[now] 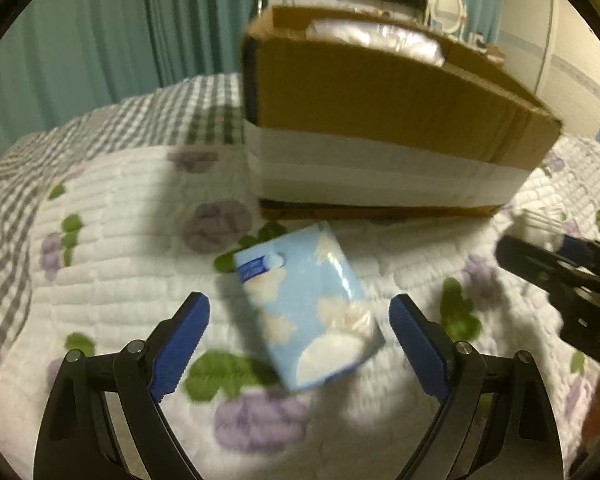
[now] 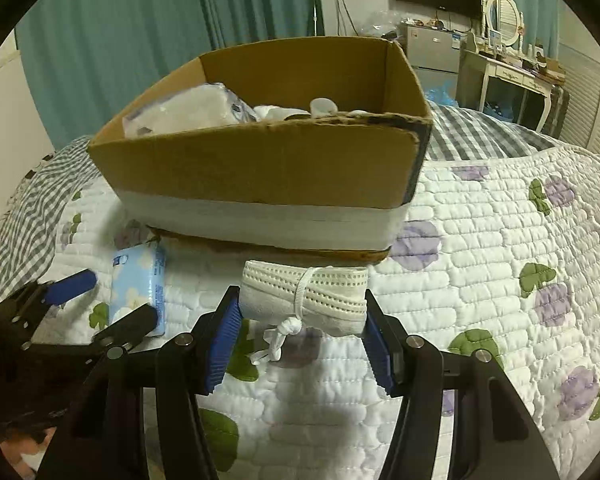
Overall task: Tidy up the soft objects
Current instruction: 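Grasp rolled white mask bundle with right tool while left tool grasps blue tissue pack, then carry mask bundle and blue tissue pack into the box and release both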
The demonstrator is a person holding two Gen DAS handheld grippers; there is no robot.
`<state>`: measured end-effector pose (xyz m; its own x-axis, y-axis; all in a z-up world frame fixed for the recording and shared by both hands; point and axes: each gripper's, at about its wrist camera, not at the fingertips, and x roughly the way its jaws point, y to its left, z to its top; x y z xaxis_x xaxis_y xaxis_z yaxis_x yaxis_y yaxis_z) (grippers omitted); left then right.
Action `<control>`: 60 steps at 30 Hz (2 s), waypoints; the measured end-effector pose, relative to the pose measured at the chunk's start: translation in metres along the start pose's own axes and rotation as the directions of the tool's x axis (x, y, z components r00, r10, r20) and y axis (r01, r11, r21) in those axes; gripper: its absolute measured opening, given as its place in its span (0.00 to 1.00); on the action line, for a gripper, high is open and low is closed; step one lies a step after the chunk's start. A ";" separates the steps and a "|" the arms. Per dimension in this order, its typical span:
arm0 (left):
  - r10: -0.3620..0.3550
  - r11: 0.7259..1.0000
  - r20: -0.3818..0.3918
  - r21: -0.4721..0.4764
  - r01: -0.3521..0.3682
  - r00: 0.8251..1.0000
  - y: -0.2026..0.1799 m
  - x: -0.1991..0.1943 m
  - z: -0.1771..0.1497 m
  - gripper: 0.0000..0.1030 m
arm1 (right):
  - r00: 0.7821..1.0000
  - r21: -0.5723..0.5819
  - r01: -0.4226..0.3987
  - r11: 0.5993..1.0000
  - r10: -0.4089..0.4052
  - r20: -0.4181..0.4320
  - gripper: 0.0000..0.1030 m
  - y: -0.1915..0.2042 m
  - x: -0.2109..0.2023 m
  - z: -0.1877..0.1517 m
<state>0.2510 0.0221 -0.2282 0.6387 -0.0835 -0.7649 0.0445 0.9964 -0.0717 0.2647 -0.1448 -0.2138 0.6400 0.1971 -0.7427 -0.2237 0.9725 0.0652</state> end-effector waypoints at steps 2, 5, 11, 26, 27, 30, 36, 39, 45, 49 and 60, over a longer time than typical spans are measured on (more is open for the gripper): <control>0.000 1.000 -0.023 0.009 0.000 1.000 -0.002 0.010 0.000 0.76 | 1.000 0.004 0.003 1.000 -0.003 -0.004 0.55 -0.001 0.001 0.001; 0.026 0.998 -0.020 0.055 -0.025 0.999 -0.006 0.013 -0.002 0.63 | 1.000 -0.004 0.017 1.000 -0.017 -0.009 0.55 0.002 0.001 0.001; -0.046 0.998 -0.006 0.049 0.046 0.999 -0.001 -0.010 -0.007 0.56 | 1.000 -0.033 0.005 0.999 -0.005 -0.004 0.55 0.017 -0.006 -0.005; -0.061 0.995 0.154 0.092 0.047 0.986 -0.002 -0.160 0.006 0.56 | 0.991 -0.080 -0.022 0.997 0.032 0.126 0.55 0.035 -0.131 0.013; -0.065 0.994 0.167 0.094 0.050 0.984 -0.003 -0.171 0.009 0.56 | 0.990 -0.079 -0.024 0.997 0.034 0.138 0.55 0.035 -0.142 0.018; -0.069 0.994 0.207 0.098 0.049 0.976 -0.008 -0.195 0.022 0.56 | 0.985 -0.077 -0.037 0.996 0.049 0.163 0.55 0.036 -0.165 0.030; -0.082 0.993 0.261 0.105 0.057 0.962 -0.007 -0.215 0.055 0.56 | 0.972 -0.112 -0.025 0.993 0.051 0.230 0.55 0.039 -0.202 0.063; -0.101 0.991 0.272 0.109 0.073 0.957 -0.007 -0.214 0.075 0.56 | 0.964 -0.118 -0.018 0.993 0.049 0.261 0.55 0.035 -0.212 0.085; -0.117 0.991 0.266 0.099 0.094 0.957 -0.003 -0.183 0.130 0.56 | 0.958 -0.115 -0.021 0.993 0.053 0.282 0.55 0.028 -0.204 0.129; -0.136 0.989 0.246 0.091 0.117 0.960 -0.003 -0.148 0.164 0.56 | 0.962 -0.113 -0.015 0.994 0.045 0.268 0.55 0.020 -0.172 0.154; -0.138 0.981 0.171 0.161 0.110 0.976 -0.019 -0.035 0.197 0.58 | 0.984 -0.079 -0.041 0.996 0.054 0.167 0.55 -0.013 -0.052 0.198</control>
<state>0.3787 0.0087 -0.0738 0.7484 -0.2166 -0.6269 0.2375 0.9700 -0.0516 0.3801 -0.1429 -0.0443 0.7406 0.2674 -0.6164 -0.3072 0.9506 0.0433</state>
